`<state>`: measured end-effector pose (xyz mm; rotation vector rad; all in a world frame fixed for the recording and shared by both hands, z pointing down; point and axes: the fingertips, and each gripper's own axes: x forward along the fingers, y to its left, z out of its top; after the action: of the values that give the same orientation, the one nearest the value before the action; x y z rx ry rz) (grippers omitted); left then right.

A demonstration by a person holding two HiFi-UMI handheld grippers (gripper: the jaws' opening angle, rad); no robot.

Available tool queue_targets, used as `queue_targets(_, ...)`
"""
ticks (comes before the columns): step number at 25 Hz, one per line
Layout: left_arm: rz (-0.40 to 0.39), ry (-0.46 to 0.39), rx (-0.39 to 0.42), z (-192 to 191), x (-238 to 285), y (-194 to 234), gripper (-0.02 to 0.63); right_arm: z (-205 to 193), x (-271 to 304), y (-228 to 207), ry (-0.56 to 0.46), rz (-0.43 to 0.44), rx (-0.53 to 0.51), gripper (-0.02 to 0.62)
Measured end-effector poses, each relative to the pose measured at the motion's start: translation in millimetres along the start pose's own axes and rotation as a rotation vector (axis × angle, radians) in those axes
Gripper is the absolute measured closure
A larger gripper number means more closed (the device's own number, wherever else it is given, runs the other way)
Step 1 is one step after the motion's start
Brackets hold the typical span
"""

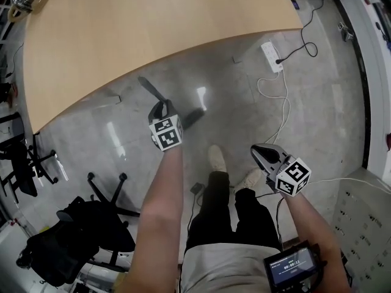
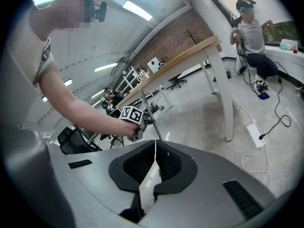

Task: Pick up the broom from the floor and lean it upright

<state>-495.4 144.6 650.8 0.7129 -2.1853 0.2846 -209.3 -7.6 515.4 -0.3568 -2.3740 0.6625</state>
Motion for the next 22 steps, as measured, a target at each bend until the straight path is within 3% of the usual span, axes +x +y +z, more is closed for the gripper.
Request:
queue_targets(16, -0.021, -0.023, -0.006, 6, 6, 7, 0.528, 8, 11, 3, 0.031, 0.016, -0.007, 0.574)
queue_targets(22, -0.014, -0.013, -0.001, 4, 6, 11, 0.485, 10, 14, 10, 0.037, 0.040, -0.023, 0.573)
